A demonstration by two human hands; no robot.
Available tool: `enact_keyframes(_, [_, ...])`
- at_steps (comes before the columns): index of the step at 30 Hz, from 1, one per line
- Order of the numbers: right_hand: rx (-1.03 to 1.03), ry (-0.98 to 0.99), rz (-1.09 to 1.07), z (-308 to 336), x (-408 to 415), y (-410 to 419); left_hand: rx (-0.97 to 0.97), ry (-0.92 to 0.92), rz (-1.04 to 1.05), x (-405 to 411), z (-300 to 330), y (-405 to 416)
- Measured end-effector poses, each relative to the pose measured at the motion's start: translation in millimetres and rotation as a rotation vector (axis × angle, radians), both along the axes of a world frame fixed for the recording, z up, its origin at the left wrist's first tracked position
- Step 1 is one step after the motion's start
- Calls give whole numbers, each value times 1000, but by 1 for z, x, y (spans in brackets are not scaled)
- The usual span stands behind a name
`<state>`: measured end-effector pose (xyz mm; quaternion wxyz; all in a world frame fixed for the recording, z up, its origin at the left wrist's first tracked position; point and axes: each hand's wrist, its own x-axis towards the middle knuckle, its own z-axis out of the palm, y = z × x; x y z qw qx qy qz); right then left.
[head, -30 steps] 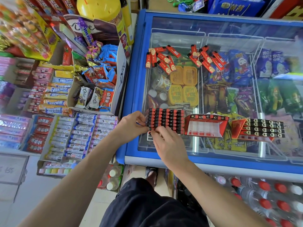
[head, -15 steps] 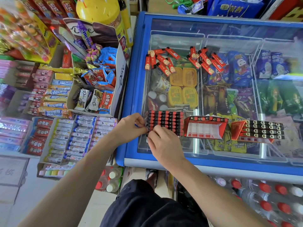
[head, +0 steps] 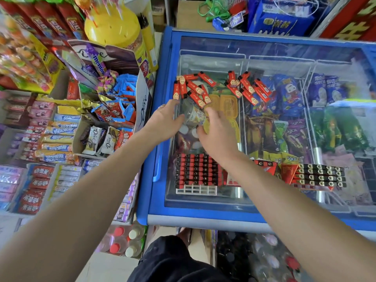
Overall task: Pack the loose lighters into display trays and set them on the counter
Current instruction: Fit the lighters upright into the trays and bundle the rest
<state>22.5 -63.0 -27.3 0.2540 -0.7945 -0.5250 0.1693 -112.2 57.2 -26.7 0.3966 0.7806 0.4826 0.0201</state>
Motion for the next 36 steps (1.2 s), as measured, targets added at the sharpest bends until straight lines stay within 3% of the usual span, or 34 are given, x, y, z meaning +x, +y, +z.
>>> enact_keyframes(7, [-349, -13, 87, -11, 37, 59, 186, 114, -184, 52, -15, 50])
enact_keyframes(13, [-447, -87, 90, -33, 52, 110, 262, 391, -341, 82, -28, 98])
enact_keyframes(20, [-544, -259, 158, -50, 60, 158, 349, 516, -542, 92, -60, 141])
enact_keyframes(27, [-617, -359, 159, -59, 58, 177, 458, 482, -540, 92, -76, 147])
enact_keyframes(36, [-680, -143, -55, -57, 68, 165, 563, 393, -491, 85, -90, 127])
